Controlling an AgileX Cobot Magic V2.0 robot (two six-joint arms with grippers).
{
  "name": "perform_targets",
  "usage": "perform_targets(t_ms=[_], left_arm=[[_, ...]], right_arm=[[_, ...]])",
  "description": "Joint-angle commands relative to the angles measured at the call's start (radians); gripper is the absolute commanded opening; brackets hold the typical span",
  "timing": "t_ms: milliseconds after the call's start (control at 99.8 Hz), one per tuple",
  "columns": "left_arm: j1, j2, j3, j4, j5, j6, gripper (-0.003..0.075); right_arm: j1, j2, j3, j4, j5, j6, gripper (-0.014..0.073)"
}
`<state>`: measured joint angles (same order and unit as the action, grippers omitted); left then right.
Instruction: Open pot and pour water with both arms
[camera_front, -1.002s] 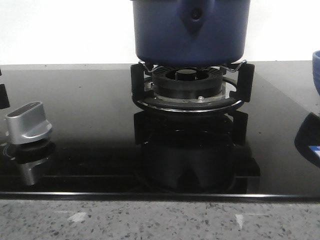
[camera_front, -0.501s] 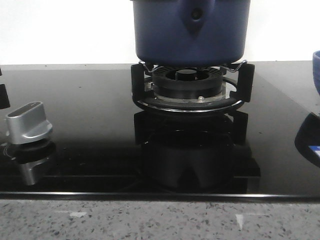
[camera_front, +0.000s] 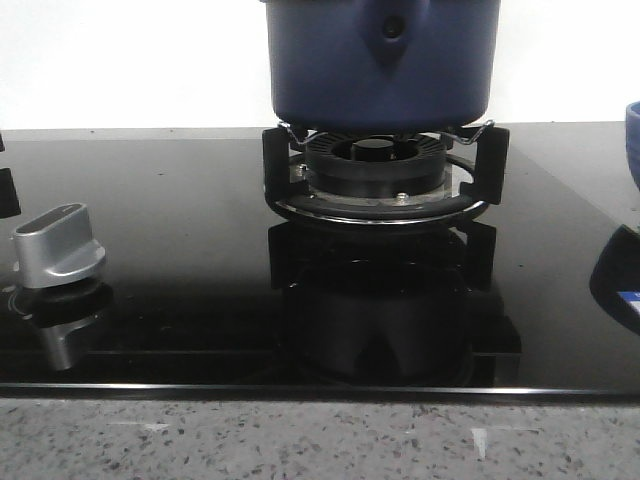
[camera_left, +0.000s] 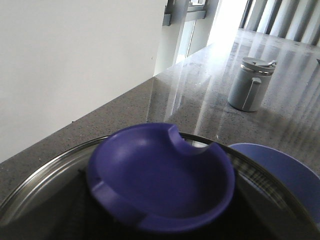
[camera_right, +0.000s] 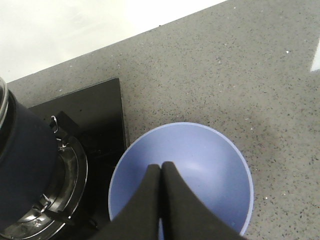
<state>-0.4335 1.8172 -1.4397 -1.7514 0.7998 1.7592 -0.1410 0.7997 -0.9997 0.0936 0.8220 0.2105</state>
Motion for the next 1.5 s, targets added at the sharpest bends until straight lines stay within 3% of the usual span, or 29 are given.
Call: perform_targets(t_ms=[0,140,401,661,851,941,1412,1492], left_arm=[[0.011,-0.045,-0.027,-0.042,0.039,-0.033,0.0317],[0.011,-0.045,-0.027,-0.024,0.048,-0.033,0.0316],[0.013,-0.045,-0.027,-0.013,-0.062,-0.014,0.0316],[0.013,-0.045,-0.027,-0.013,-0.057,0.050,0.0323],[0.013,-0.045,-0.027,-0.031,-0.048,0.087,0.0504],[0.013,-0.049,-0.027,-0.066,-0.048,0.087,0.0549],[0.041,-0.223,-0.027,-0.103,-0.057,0.085,0.0546],[0.068,-0.281,-0.015,-0.053,-0.059,0.006,0.0522]], right_arm=[[0.000,-0.005,-0.034,-0.001,-0.079,-0.012,-0.0067],[0.000,-0.005,-0.034,-0.001,-0.082,-0.012,-0.0067],[0.000,-0.005,-0.033,-0.001,-0.082,-0.012,-0.0067],[0.000,-0.005,-0.033,-0.001,-0.082,-0.012,-0.0067],[0.000,-0.005,-0.033,-0.001,-0.082,-0.012,-0.0067],[0.000,-0.005,-0.033,-0.001,-0.082,-0.012,-0.0067],[0.000,-0.005,-0.032,-0.001,-0.090,-0.045,-0.0067],[0.002,-0.007,-0.032,-0.001,-0.087,-0.074,-0.0067]])
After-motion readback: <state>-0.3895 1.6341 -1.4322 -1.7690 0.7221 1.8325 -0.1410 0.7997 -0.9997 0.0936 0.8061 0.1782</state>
